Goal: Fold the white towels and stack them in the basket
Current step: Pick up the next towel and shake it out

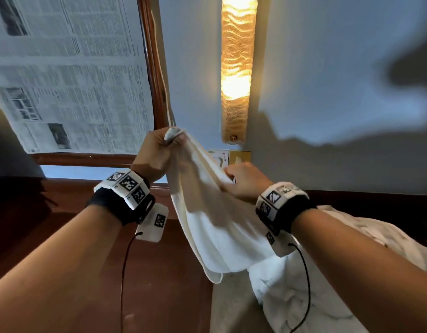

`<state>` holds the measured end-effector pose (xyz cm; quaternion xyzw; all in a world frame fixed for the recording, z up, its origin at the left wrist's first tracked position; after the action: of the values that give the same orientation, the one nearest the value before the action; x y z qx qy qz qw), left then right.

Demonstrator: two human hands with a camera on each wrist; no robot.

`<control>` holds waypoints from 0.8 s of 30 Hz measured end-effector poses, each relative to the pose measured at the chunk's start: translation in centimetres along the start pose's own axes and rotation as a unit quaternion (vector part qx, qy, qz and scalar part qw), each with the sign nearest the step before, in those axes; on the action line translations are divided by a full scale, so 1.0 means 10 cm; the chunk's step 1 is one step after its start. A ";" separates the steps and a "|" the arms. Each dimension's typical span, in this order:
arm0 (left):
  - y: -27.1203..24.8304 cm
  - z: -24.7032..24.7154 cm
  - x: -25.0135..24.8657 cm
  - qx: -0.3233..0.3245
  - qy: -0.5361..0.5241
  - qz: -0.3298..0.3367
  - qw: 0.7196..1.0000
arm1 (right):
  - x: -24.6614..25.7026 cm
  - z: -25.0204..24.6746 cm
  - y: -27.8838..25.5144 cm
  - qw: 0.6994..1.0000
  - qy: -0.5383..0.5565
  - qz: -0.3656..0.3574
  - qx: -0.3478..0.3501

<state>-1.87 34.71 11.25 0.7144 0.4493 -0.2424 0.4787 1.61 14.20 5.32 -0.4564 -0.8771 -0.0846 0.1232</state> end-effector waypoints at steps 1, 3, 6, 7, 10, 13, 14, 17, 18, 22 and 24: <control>0.01 -0.06 0.01 -0.004 0.004 0.004 1.000 | -0.06 0.17 -0.04 0.997 -0.050 0.028 0.048; -0.01 -0.21 0.07 0.003 0.011 -0.003 1.000 | -0.31 0.42 -0.16 0.991 -0.057 0.095 0.077; -0.12 -0.47 0.16 0.023 0.052 0.008 0.998 | -0.78 0.52 -0.37 0.976 0.038 0.210 0.035; -0.17 -0.55 0.19 0.029 0.062 0.017 0.998 | -0.88 0.49 -0.42 0.970 0.047 0.238 0.003; -0.31 -0.75 0.22 0.033 0.052 0.034 0.998 | -0.80 0.25 -0.48 0.951 0.072 0.265 -0.143; -0.39 -0.78 0.16 0.071 0.006 0.042 0.997 | -0.12 -0.02 -0.30 0.939 0.118 0.194 -0.258; -0.41 -0.76 0.14 0.091 -0.014 0.040 0.995 | 0.17 -0.09 -0.20 0.942 0.122 0.153 -0.272; -0.44 -0.74 0.18 0.169 -0.071 0.039 0.982 | 1.04 -0.24 0.00 0.945 0.135 0.038 -0.294; -0.46 -0.72 0.20 0.191 -0.081 0.043 0.977 | 1.26 -0.28 0.02 0.941 0.141 0.010 -0.309; -0.59 -0.61 0.19 0.203 -0.133 0.075 0.967 | 1.74 -0.35 -0.05 0.948 0.112 0.006 -0.297; -0.65 -0.58 0.17 0.204 -0.171 0.072 0.961 | 1.81 -0.30 -0.19 0.948 0.088 0.023 -0.305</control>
<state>-7.19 41.51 9.31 0.7754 0.2485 -0.4124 0.4085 -9.55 26.46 13.42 -0.4834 -0.7843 -0.3847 0.0567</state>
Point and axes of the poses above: each hand's wrist, its own y-axis towards the middle knuckle, its own z-axis out of the palm, x = y × z, the point moved 4 cm from there along y, towards the middle knuckle, and after that the axes turned 13 degrees about x, right-handed, at the moved point
